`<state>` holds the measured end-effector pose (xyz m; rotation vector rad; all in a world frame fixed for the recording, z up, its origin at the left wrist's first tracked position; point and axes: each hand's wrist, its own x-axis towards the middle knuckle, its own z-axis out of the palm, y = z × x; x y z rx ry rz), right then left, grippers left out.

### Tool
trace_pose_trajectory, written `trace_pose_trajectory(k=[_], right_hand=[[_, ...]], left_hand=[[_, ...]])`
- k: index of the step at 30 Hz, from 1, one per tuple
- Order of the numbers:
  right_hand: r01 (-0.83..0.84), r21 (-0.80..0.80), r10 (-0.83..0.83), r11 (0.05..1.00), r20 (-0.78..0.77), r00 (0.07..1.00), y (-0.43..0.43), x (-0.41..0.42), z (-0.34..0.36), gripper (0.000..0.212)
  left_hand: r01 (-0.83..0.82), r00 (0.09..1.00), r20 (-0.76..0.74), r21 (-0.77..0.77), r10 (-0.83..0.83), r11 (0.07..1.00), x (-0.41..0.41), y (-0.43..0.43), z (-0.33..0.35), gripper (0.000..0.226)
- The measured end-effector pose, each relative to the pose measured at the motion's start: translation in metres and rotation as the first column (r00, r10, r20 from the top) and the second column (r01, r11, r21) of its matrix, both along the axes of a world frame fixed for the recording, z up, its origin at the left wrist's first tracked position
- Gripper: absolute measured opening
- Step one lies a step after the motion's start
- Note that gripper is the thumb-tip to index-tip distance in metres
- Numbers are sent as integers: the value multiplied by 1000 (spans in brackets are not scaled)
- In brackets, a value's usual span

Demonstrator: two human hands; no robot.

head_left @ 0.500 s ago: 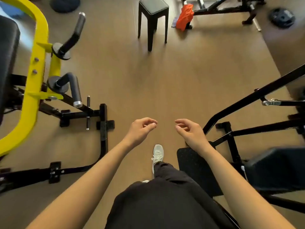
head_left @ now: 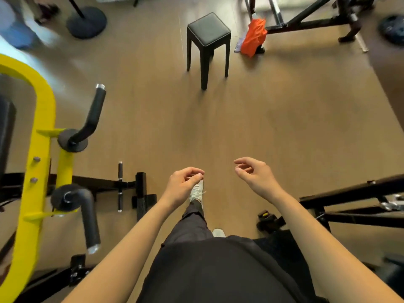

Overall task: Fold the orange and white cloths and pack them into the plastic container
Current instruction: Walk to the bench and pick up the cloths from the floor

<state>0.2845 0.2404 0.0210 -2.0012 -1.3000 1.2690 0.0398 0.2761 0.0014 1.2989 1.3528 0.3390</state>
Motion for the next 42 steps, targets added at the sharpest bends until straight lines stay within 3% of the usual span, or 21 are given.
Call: trace_pose_trajectory(k=[12, 23, 33, 42], right_hand=[[157, -3, -157, 988, -13, 988, 219, 26, 13, 18], [336, 21, -333, 942, -81, 939, 380, 137, -7, 18], [276, 4, -276, 961, -42, 960, 544, 274, -14, 17], [298, -41, -300, 954, -45, 953, 701, 373, -23, 17]], left_hand=[[196, 980, 35, 53, -198, 979, 56, 294, -8, 17], [324, 946, -31, 1, -324, 946, 176, 466, -11, 14], [295, 954, -58, 22, -293, 955, 296, 623, -7, 13], [247, 968, -21, -54, -249, 967, 393, 769, -45, 16]])
